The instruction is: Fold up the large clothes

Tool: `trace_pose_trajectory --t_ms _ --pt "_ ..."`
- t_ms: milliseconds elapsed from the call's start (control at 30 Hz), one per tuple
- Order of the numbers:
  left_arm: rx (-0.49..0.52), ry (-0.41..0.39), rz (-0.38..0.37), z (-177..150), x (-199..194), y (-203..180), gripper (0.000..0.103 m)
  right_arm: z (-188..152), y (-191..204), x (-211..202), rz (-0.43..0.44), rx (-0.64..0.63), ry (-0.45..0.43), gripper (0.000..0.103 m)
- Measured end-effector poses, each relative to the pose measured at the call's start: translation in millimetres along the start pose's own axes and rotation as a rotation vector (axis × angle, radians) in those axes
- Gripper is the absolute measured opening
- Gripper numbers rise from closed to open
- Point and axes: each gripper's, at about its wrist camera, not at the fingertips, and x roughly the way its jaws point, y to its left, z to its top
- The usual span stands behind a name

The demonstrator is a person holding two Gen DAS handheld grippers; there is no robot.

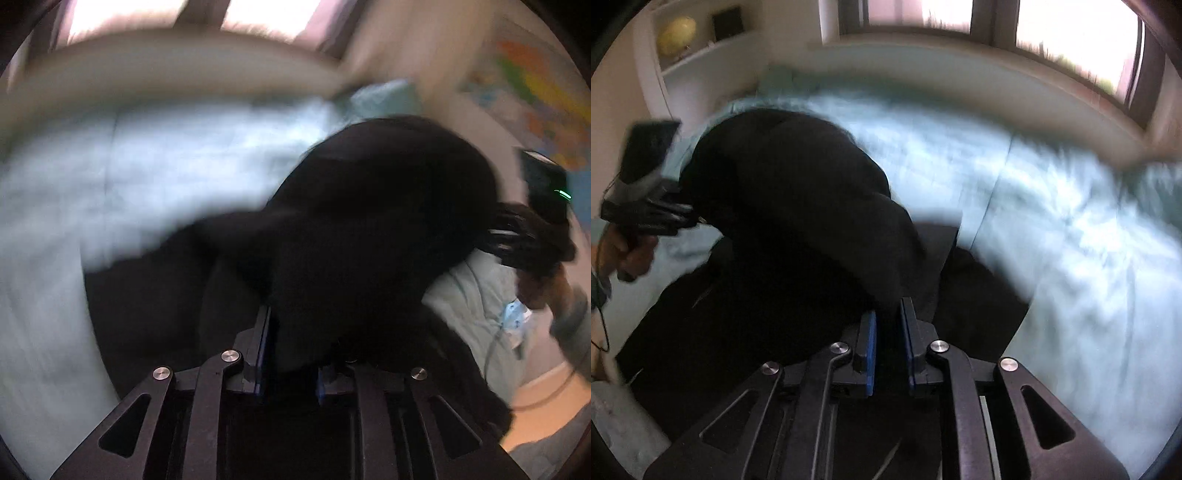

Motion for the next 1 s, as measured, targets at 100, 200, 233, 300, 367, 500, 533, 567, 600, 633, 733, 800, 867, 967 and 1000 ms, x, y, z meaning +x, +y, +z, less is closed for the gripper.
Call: trace_pose_trajectory --t_ms 100,200,233,300,367,500,533,567,600,633,733,800,867,967,1000 --pt "-0.166 0.046 -0.020 -47 14 24 0.021 -35 -8 19 0.089 0.150 0.112 0.018" --pt "-0.247 0.108 -0.050 -65 10 37 0.021 -49 -30 26 0.119 0.279 0.170 0.018" --pt "-0.233 0.110 -0.038 -64 2 36 0.021 -46 -40 19 0.122 0.320 0.151 0.019" --pt "-0.187 0.078 -0.008 -54 -22 34 0.021 -31 -52 3 0.139 0.361 0.097 0.020" --pt "-0.149 0.018 0.003 -30 -48 32 0.021 -8 -64 -12 0.139 0.366 0.038 0.035" --pt "-0.083 -0.156 -0.043 41 -76 16 0.021 69 -49 5 0.111 0.335 -0.041 0.042" --pt "-0.090 -0.175 -0.067 59 -73 11 0.021 80 -45 14 0.125 0.339 -0.043 0.042" --pt "-0.102 -0.183 -0.082 70 -67 8 0.021 91 -43 28 0.136 0.362 -0.027 0.042" --pt "-0.121 -0.186 -0.106 80 -56 7 0.022 98 -39 39 0.140 0.386 -0.001 0.042" --pt "-0.142 -0.170 -0.140 87 -41 9 0.022 103 -36 55 0.154 0.407 0.034 0.042" --pt "-0.257 -0.040 -0.209 77 -1 24 0.022 85 -16 91 0.226 0.437 0.149 0.043" --pt "-0.331 0.018 -0.329 50 15 26 0.022 54 11 102 0.257 0.389 0.199 0.043" --pt "-0.375 0.083 -0.360 16 29 28 0.022 13 34 109 0.241 0.319 0.249 0.043" --pt "-0.383 0.204 -0.260 -36 62 26 0.021 -37 60 137 0.126 0.275 0.306 0.043" --pt "-0.346 0.216 -0.193 -49 69 26 0.018 -50 63 144 0.102 0.280 0.309 0.043"
